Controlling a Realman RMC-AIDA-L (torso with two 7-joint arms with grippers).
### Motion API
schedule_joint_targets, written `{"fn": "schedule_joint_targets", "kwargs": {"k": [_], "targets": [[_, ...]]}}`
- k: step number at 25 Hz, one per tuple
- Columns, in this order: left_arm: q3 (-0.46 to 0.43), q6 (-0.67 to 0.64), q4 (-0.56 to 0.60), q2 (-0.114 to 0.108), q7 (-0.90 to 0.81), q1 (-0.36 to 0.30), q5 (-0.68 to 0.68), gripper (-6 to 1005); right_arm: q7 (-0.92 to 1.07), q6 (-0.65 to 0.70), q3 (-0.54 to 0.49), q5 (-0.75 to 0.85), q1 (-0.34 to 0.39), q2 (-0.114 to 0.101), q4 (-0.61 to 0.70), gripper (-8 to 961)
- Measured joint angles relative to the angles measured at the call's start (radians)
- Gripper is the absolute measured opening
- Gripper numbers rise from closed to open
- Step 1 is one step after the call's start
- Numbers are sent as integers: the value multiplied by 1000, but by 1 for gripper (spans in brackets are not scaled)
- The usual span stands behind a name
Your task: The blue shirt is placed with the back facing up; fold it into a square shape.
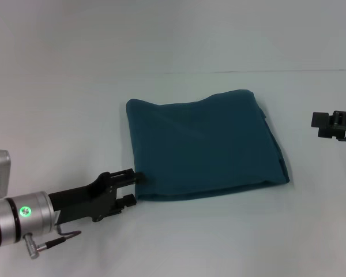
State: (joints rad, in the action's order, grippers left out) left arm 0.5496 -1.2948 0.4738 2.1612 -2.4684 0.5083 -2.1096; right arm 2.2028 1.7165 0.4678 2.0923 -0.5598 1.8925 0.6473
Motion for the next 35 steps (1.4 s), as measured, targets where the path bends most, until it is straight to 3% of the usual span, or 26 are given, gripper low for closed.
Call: {"fn": "schedule_joint_targets", "kwargs": {"k": [15, 27, 34, 35], "targets": [[1, 66, -75, -3, 5, 42, -3, 634, 0, -5, -3, 0, 8, 0, -1, 879], [-5, 61, -70, -3, 9, 33, 0, 412, 0, -2, -3, 0, 7, -1, -2, 879], [-2, 57, -69, -3, 25, 34, -1, 34, 0, 1, -3, 0, 5, -1, -2, 879], [-2, 54, -69, -3, 27, 33, 0, 37, 0, 2, -3, 0, 4, -1, -2, 879]]}}
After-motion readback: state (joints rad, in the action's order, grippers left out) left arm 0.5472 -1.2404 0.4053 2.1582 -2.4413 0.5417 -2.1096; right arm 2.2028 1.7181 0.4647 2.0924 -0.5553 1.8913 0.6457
